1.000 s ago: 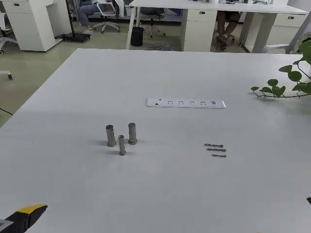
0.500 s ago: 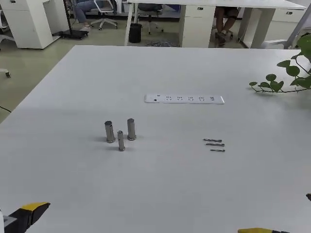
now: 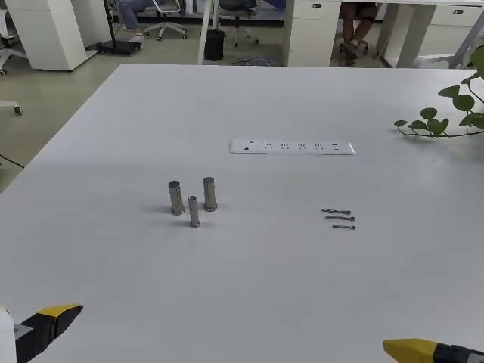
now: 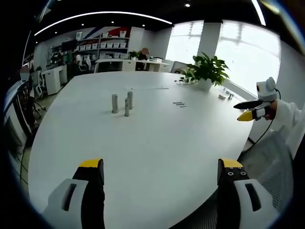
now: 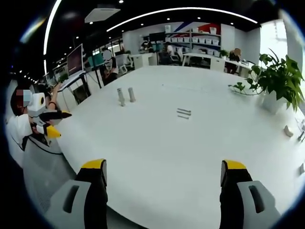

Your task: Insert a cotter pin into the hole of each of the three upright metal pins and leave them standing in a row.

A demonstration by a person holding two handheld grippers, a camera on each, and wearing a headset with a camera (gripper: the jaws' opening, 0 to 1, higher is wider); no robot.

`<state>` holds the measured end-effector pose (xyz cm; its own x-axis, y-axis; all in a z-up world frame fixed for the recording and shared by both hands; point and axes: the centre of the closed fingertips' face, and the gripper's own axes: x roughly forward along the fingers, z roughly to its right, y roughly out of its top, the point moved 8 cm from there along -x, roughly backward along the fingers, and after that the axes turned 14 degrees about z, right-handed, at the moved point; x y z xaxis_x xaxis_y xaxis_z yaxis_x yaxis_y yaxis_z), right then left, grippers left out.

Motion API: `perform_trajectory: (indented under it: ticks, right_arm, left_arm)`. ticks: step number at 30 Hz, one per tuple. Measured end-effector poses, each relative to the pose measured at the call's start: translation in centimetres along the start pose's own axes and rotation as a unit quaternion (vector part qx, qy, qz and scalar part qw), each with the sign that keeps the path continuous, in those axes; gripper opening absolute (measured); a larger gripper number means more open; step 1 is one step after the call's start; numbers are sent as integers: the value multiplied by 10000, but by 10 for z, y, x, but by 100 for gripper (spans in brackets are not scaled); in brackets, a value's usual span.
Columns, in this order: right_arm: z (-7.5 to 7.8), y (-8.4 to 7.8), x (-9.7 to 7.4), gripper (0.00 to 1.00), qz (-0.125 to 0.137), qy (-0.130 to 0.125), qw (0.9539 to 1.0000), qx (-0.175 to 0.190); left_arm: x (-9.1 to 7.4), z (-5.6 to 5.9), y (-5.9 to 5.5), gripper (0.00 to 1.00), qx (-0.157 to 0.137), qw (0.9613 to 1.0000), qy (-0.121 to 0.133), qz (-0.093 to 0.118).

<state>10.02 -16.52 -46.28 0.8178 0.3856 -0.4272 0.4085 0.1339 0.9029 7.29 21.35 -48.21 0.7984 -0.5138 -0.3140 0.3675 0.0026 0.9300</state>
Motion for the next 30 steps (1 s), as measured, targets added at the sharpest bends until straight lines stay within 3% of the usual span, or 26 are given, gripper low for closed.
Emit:
perform_trajectory:
  ticks: [17, 25, 30]
  right_arm:
    - [2, 0, -1, 97, 11, -20, 10000, 16]
    - [4, 2, 1, 97, -1, -46, 10000, 11]
    - [4, 4, 2, 95, 22, 16, 9999, -121]
  left_arm:
    - [-2, -7, 4, 97, 56, 9998, 180, 64]
    - [5, -10, 5, 96, 90, 9998, 148, 24]
    - [16, -19, 10, 95, 210, 9996, 173, 48]
